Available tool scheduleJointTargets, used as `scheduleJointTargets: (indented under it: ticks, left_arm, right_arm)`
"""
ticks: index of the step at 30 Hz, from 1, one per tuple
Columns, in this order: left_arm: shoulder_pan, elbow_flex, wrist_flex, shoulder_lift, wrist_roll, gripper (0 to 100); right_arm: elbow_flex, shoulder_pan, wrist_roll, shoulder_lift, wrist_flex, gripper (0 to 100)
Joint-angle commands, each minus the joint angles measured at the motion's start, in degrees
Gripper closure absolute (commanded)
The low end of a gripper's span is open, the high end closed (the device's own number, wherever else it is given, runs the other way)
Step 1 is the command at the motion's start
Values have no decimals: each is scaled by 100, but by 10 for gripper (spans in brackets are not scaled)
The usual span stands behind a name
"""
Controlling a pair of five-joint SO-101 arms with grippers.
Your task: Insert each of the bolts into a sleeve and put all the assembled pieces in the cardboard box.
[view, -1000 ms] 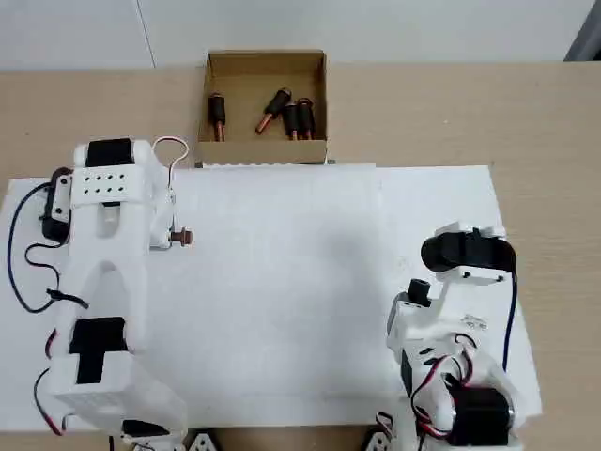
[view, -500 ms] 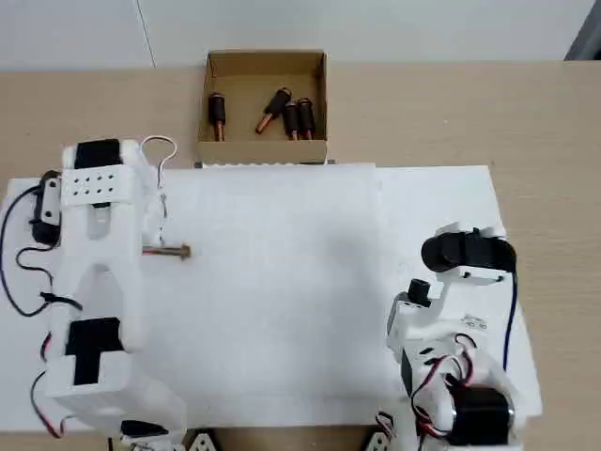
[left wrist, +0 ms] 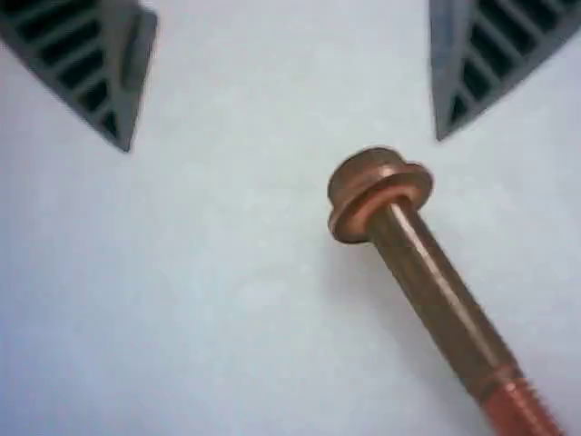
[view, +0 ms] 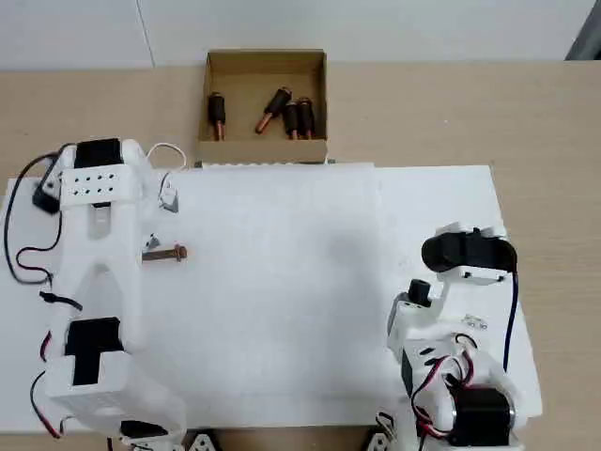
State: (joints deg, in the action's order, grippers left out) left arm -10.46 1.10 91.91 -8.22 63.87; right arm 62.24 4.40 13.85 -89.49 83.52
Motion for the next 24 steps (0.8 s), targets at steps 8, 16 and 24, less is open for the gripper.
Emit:
scheduleJointTargets:
  ticks: [8, 16, 24]
  left_arm:
    - [-53, 92, -44, 316, -3666, 797]
    - [-44, 92, -44, 299, -7147, 797]
    - [-53, 66, 141, 290, -10321, 798]
  right_arm:
    - [-18, 22, -44, -40, -154, 996]
    - [-18, 31, -62, -40, -154, 996]
    - [-18, 40, -70, -40, -154, 996]
